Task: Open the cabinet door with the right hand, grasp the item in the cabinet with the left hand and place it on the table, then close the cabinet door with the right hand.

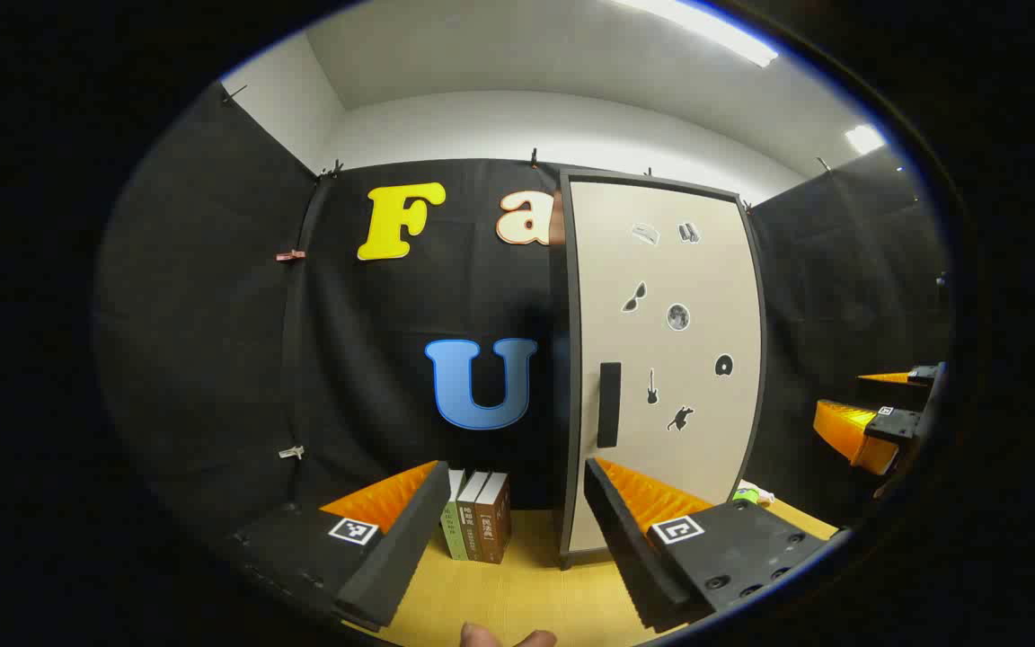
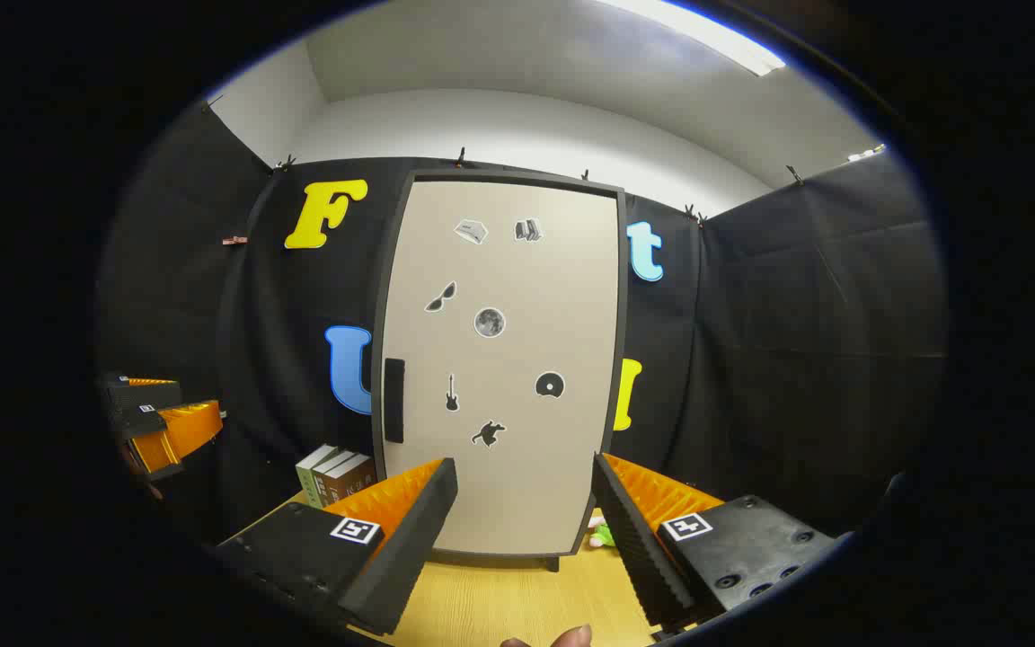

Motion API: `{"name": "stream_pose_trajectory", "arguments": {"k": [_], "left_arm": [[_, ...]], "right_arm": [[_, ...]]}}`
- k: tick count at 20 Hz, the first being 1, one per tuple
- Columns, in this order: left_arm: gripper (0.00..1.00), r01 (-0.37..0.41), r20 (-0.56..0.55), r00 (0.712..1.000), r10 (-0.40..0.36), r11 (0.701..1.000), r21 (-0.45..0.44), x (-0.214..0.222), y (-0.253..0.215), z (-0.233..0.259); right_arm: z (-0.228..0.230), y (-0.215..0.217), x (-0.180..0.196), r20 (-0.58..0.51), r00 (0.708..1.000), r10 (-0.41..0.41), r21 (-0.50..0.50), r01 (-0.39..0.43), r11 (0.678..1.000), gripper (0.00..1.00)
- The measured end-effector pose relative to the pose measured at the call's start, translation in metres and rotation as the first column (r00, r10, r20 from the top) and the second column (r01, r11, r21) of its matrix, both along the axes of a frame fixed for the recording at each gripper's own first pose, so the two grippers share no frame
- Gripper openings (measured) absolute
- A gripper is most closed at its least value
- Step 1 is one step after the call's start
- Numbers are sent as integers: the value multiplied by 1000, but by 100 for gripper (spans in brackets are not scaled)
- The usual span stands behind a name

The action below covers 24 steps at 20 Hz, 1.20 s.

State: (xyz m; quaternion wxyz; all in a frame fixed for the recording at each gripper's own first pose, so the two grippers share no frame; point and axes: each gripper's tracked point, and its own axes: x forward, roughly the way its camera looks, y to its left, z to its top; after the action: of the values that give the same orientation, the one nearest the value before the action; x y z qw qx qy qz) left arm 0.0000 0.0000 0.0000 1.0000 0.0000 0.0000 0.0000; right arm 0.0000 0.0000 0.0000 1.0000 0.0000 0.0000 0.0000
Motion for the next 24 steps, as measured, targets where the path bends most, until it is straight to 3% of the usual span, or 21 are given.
{"name": "stream_pose_trajectory", "arguments": {"k": [20,24], "left_arm": [[94,0,-5,1000,0,1000,7,9,6,-4],[95,-7,-5,1000,7,1000,0,13,14,-6]], "right_arm": [[-1,11,8,-6,1000,1,2,-1,1000,98],[4,28,17,1,999,32,21,-32,999,98]]}}
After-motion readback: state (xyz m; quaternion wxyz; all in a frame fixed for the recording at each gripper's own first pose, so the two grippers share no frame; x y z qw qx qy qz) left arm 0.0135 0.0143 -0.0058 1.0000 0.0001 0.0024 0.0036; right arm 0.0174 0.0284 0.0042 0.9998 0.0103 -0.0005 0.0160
